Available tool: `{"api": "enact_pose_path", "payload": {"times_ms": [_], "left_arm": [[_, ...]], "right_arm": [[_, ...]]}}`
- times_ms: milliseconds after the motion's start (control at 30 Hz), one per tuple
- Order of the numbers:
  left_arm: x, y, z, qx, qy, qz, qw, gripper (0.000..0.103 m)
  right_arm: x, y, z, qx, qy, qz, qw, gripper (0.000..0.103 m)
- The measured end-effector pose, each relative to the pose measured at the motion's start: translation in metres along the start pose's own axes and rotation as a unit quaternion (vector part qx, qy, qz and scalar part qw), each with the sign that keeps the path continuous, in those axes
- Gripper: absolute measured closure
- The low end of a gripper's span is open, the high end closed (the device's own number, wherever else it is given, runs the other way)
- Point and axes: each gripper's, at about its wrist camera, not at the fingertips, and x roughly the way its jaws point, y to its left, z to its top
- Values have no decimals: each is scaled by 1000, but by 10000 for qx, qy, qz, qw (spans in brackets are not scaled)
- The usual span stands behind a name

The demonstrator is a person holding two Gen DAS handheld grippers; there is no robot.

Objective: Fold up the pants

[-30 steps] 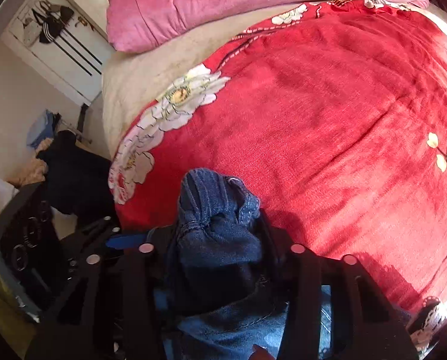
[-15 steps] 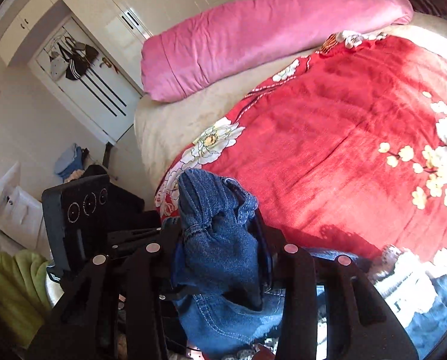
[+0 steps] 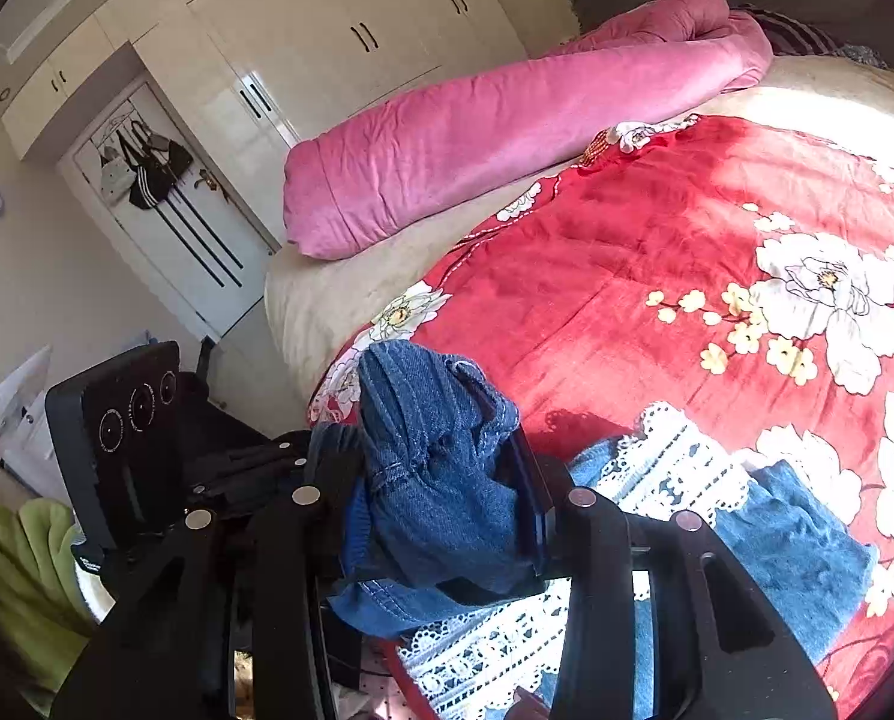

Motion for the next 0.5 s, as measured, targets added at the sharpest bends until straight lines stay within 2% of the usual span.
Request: {"api": "enact_pose_path", "payload": {"times_ms": [267,500], "left_arm": [[12,-32,-1,272,113,74,9995,53],[24,-53,-7,482,231,151,9985,53]], "right_arm": [[-32,-18,-22,140,-242,-26,9996,65],[-45,-33,-38,285,-373,-81,9989,63]]}}
